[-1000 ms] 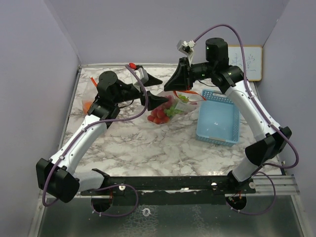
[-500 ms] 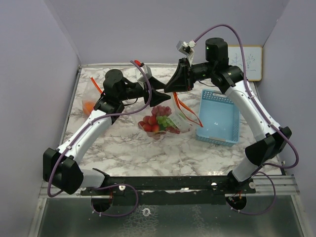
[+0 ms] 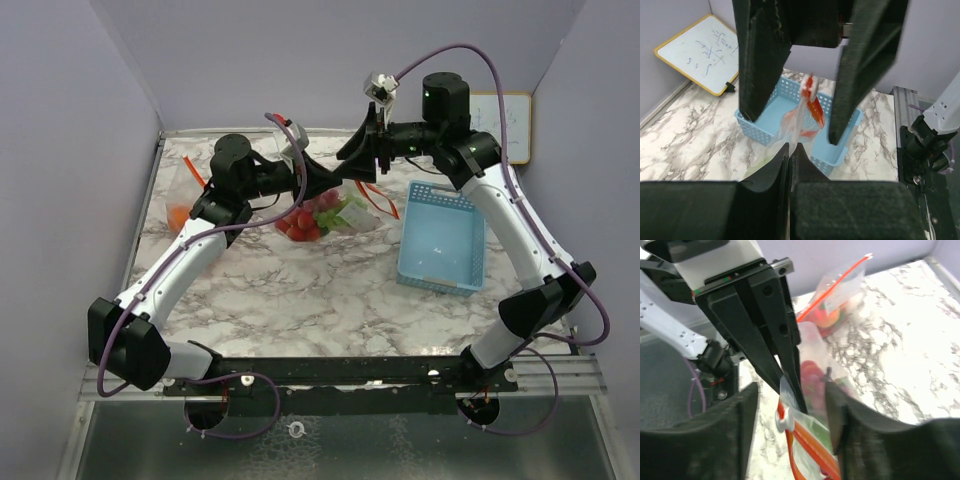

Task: Place the food in the zip-top bag and seal the zipper
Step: Zip the zipper food storage bag at the center of the board.

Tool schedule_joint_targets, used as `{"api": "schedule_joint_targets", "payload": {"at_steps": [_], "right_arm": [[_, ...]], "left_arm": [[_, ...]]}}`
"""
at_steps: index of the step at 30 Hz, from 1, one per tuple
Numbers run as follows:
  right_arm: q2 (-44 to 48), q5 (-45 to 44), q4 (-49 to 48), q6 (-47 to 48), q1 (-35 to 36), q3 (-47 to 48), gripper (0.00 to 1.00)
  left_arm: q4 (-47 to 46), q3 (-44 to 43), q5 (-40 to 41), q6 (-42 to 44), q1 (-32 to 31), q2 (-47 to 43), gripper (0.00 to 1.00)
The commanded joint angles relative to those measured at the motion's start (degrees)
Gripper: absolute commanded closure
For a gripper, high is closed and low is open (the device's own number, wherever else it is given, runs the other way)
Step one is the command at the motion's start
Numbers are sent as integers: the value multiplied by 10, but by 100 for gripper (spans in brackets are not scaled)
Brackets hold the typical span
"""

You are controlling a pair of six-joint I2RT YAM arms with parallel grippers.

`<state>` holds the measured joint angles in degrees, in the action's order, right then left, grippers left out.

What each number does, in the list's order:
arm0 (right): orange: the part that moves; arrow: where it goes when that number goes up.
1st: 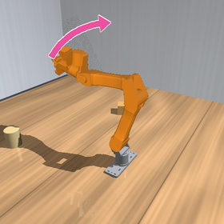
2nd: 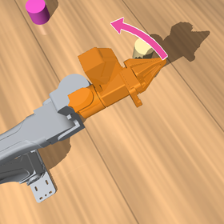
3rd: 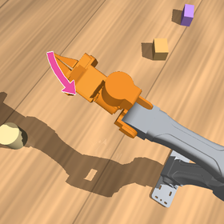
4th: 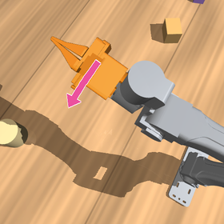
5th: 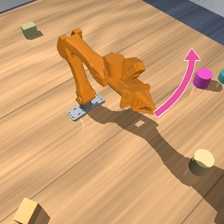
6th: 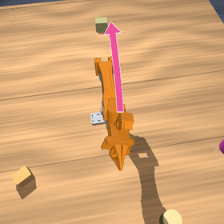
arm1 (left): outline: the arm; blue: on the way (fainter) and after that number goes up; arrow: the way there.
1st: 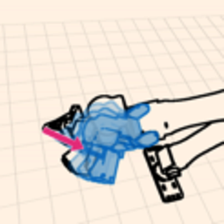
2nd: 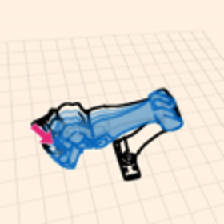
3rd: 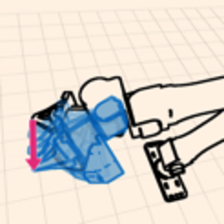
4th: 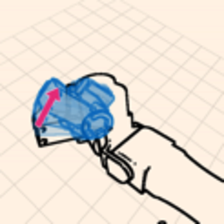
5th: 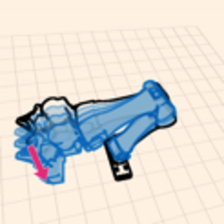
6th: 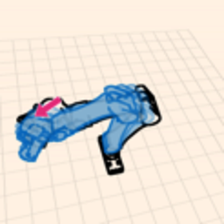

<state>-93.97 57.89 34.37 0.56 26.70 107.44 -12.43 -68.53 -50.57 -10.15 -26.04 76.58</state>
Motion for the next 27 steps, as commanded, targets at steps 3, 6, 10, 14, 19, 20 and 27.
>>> {"api": "schedule_joint_targets", "payload": {"at_steps": [3, 6, 10, 14, 19, 20, 27], "right_arm": [[50, -114, 5, 42, 2, 9, 37], [66, -89, -29, 34, 2, -10, 37], [76, -63, -48, 30, 0, -23, 34], [72, -30, -44, 29, -7, -29, 35], [61, -21, -51, 22, -14, -44, 37], [57, -17, -51, 21, -15, -47, 37], [39, 3, -63, 12, -18, -55, 49]], "left_arm": [[11, -40, 35, 8, 2, -14, 100], [16, -42, 35, 10, 2, -16, 100], [30, -42, 39, 19, 2, -19, 100], [34, -44, 40, 22, 2, -22, 100], [36, -44, 40, 25, 2, -25, 100], [38, -44, 41, 27, 2, -25, 100], [45, -46, 43, 35, 2, -25, 100]]}}
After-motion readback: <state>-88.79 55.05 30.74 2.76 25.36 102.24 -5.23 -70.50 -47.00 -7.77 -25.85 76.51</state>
